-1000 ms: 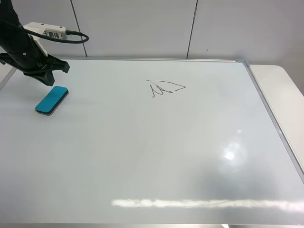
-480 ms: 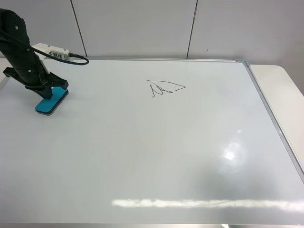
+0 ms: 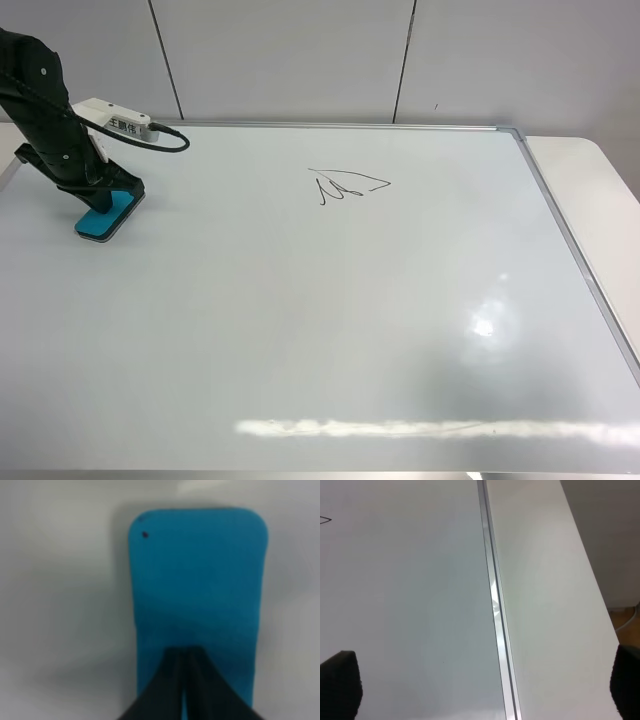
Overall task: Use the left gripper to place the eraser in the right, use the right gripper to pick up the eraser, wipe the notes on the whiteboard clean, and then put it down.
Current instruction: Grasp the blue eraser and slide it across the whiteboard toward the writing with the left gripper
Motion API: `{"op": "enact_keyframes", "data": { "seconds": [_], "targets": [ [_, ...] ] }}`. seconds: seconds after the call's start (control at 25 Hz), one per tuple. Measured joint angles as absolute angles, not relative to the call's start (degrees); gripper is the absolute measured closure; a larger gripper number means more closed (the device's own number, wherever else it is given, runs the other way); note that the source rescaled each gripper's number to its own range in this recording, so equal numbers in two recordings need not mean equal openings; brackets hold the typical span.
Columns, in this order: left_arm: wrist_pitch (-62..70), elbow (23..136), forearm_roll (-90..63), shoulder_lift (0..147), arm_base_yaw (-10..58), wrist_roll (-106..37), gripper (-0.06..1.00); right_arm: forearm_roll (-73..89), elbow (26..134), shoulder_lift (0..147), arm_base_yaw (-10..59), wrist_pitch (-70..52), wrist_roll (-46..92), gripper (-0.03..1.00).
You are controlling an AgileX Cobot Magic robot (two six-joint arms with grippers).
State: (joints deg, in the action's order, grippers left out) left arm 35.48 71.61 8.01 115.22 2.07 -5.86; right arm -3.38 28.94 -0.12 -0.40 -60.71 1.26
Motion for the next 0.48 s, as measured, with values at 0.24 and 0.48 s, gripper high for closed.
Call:
{"op": "enact_keyframes", "data": {
  "seconds": [0.24,0.48],
  "targets": [
    [35.9,72.1,6.9,116.4,2.1,-6.3,0.94,-3.4,28.9,-0.1,-0.4,-60.7,1.3,-0.03],
    [35.5,72.1,5.0,116.6,4.6,-5.5,0.94,-3.4,28.9,-0.1,-0.4,-60.7,1.3,-0.03]
  ]
}}
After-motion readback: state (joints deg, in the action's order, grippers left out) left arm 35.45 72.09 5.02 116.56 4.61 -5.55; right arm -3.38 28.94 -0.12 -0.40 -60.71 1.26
